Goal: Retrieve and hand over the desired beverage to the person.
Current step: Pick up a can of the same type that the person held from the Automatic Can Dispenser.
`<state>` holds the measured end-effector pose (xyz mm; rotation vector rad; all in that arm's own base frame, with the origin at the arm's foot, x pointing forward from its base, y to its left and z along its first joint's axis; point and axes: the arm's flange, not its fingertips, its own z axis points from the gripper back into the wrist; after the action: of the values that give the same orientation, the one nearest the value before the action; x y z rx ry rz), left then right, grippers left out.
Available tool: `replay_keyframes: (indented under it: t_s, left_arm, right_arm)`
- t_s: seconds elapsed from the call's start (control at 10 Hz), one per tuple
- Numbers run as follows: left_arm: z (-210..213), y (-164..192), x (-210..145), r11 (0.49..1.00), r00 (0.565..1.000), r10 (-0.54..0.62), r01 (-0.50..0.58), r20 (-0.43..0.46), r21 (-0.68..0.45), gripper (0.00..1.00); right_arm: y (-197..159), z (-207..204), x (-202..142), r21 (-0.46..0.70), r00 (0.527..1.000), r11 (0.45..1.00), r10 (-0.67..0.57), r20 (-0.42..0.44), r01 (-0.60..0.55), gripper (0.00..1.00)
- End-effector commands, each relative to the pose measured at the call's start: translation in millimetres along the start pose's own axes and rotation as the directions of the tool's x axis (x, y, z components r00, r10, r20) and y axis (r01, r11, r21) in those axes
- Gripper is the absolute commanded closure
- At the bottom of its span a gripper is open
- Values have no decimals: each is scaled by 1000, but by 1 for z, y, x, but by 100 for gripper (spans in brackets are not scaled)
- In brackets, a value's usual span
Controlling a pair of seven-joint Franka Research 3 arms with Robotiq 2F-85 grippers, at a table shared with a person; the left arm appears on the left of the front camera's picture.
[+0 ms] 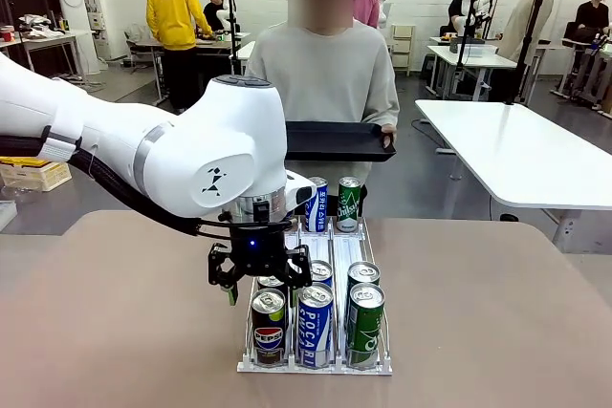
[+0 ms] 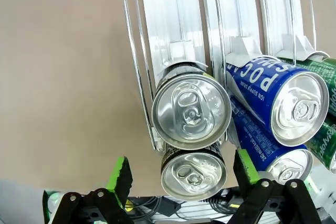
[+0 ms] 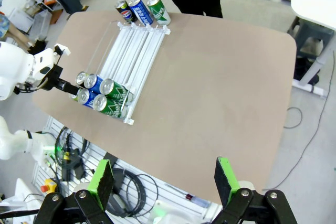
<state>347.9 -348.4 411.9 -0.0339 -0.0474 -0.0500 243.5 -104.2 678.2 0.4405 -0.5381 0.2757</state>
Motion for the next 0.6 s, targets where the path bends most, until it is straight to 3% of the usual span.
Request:
replay_keyframes:
  t_s: [0.0,0.5]
  left_arm:
    - [-6,-1,-2,999,1000,-20,20,-21,-30,0]
    - [-14,-1,-2,1000,998,-5,4,-60,-27,0]
  right_arm:
    - [-1,-2,0,10,1000,1000,2,-1,-2,0]
    - [-1,-2,0,10,1000,1000,2,-1,-2,0]
